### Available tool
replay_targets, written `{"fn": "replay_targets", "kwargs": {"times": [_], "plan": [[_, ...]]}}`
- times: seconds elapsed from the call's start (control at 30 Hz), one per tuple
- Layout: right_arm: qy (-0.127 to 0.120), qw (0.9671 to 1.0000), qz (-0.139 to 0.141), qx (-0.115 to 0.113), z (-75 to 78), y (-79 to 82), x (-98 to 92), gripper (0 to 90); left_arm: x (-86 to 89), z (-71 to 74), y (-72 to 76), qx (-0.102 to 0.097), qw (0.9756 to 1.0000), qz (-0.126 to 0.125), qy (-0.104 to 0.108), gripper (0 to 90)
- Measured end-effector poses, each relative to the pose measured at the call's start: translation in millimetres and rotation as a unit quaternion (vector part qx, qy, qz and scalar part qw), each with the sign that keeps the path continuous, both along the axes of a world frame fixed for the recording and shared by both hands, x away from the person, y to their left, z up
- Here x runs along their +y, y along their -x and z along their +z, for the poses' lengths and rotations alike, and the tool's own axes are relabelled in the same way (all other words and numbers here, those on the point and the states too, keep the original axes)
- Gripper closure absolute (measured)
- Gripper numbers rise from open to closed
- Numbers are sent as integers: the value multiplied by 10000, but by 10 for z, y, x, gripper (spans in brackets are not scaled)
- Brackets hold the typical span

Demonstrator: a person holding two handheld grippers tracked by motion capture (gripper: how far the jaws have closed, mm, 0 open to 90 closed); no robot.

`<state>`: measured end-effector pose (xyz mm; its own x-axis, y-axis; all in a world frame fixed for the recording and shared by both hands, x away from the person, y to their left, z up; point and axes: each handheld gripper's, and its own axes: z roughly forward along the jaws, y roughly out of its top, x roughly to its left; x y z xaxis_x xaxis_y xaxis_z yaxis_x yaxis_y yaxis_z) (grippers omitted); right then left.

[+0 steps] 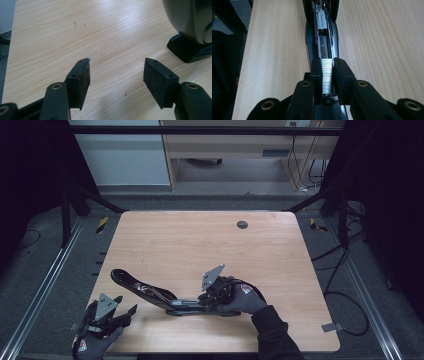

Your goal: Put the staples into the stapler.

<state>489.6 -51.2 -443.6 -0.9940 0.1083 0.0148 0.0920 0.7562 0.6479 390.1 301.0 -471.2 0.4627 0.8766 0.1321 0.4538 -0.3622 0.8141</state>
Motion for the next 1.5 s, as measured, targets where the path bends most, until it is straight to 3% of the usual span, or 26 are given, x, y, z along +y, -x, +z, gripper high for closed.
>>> {"fn": "replay_targets", "kwargs": {"times": [1.5], "plan": [[7, 10000, 25, 16, -19, -25, 9, 781, 0, -3, -1, 7, 10000, 6, 0, 383]]}}
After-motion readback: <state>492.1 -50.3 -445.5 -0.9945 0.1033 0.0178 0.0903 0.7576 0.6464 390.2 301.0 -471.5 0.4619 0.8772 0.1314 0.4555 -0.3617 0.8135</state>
